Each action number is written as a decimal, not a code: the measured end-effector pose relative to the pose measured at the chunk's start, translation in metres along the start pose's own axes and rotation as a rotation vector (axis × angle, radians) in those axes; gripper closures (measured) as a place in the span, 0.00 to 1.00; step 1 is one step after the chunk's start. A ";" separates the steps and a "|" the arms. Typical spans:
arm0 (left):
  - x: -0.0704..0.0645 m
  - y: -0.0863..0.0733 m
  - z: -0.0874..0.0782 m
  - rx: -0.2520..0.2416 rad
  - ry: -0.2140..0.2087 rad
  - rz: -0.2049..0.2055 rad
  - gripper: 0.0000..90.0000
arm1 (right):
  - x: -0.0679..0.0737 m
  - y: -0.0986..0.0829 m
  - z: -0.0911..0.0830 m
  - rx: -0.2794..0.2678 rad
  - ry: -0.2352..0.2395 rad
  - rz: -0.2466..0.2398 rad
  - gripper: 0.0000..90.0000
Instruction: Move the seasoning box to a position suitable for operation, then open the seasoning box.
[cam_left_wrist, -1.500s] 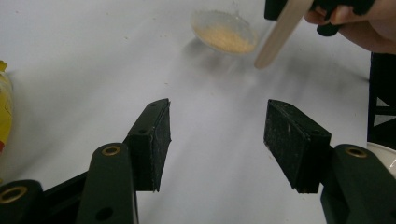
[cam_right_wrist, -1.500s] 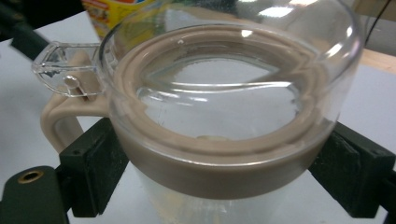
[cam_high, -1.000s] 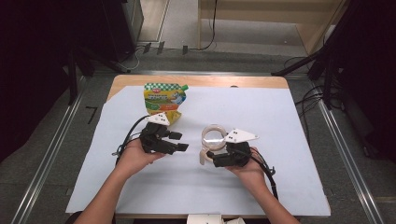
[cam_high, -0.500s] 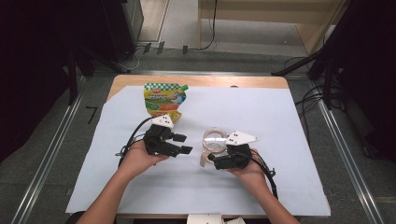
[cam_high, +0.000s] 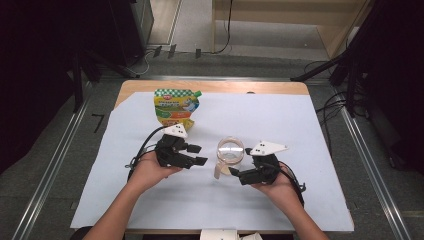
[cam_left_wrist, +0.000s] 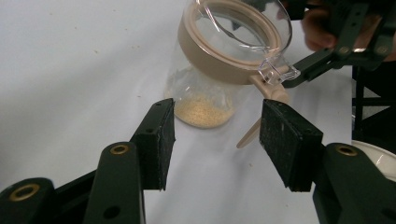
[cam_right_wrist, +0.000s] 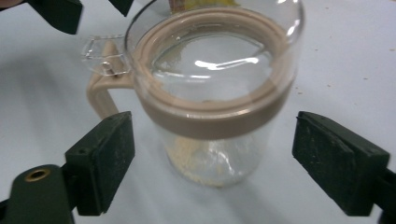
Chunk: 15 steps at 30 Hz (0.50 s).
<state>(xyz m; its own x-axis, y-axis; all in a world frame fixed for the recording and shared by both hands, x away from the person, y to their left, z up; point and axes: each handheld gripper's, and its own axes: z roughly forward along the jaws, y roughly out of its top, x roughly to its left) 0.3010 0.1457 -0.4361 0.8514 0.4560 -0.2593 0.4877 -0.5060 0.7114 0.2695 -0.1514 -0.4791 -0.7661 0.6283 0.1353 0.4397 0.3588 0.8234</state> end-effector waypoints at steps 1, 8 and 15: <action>-0.001 0.000 0.001 -0.002 0.000 0.000 0.52 | 0.000 -0.001 -0.004 -0.001 0.002 0.001 0.17; -0.005 0.002 0.008 0.011 -0.013 -0.004 0.57 | -0.001 -0.005 -0.024 0.018 0.007 -0.023 0.39; -0.010 0.006 0.010 0.041 -0.011 0.006 0.83 | -0.002 -0.006 -0.036 0.033 0.031 0.008 0.54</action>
<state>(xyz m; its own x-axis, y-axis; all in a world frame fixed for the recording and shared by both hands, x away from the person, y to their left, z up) 0.2971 0.1306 -0.4360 0.8562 0.4452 -0.2623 0.4900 -0.5386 0.6854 0.2514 -0.1800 -0.4648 -0.7767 0.6094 0.1592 0.4606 0.3772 0.8035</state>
